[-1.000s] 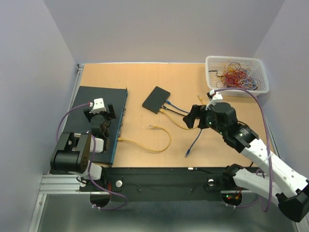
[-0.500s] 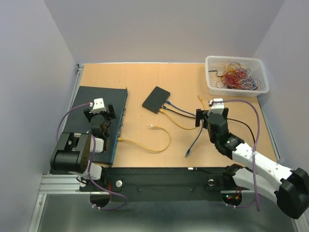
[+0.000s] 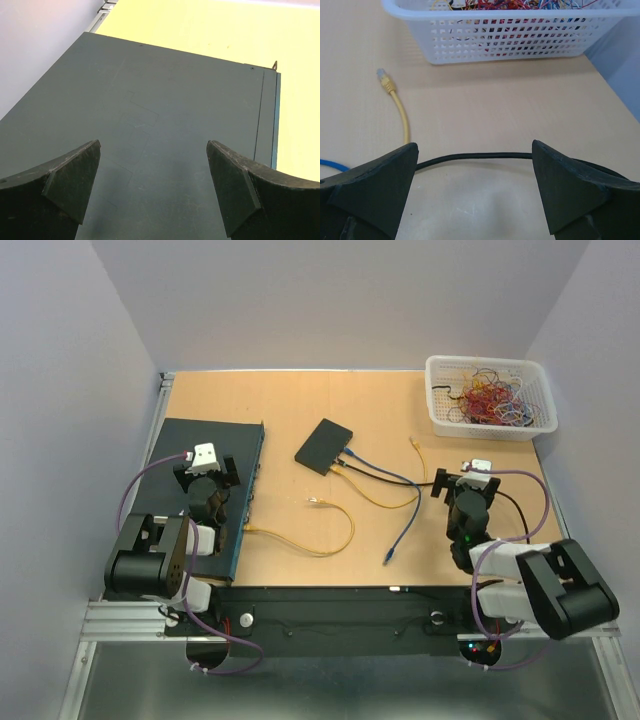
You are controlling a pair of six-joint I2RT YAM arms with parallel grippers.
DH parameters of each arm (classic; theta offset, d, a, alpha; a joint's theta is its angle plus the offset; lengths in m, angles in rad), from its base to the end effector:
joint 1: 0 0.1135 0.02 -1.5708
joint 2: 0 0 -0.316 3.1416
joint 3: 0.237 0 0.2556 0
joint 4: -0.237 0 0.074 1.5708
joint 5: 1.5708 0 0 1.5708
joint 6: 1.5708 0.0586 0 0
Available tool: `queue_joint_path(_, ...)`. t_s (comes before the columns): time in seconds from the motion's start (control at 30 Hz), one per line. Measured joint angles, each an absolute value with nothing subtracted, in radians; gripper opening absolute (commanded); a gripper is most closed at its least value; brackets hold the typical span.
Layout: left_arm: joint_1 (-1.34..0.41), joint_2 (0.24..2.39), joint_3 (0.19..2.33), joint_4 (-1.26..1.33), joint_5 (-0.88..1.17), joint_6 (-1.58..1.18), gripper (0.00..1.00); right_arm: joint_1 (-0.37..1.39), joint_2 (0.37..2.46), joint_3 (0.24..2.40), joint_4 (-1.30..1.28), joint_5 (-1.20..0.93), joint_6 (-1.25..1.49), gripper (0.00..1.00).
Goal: Insert the plug into the switch port
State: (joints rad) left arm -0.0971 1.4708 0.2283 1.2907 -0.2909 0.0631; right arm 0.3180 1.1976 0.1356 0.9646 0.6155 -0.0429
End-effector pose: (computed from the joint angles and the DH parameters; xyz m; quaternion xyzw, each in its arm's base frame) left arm 0.2558 -0.0080 0.2184 -0.0500 0.6888 0.0878 0.7179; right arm 0.2001 0.0302 0.2081 0.0735 0.7310 -0.1345 0.6650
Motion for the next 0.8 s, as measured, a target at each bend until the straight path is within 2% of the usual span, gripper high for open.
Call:
queue_joint_path(0.27,-0.097,1.471,0.228,1.291,-0.291,0.063,0.99,0.201,1.399,0.131,1.201,0.483,-0.004,1.0)
queue_joint_path(0.43,-0.097,1.471,0.228,1.291,-0.291,0.063,0.99,0.093,1.468,0.125,1.251,0.384,0.06,1.0)
queue_joint_path(0.63,-0.097,1.471,0.228,1.291,-0.291,0.063,0.99,0.072,1.6,0.164,1.264,0.25,0.072,1.0)
queue_joint_path(0.8,-0.097,1.471,0.228,1.291,-0.291,0.063,0.99,0.064,1.617,0.2,1.271,0.17,0.071,1.0)
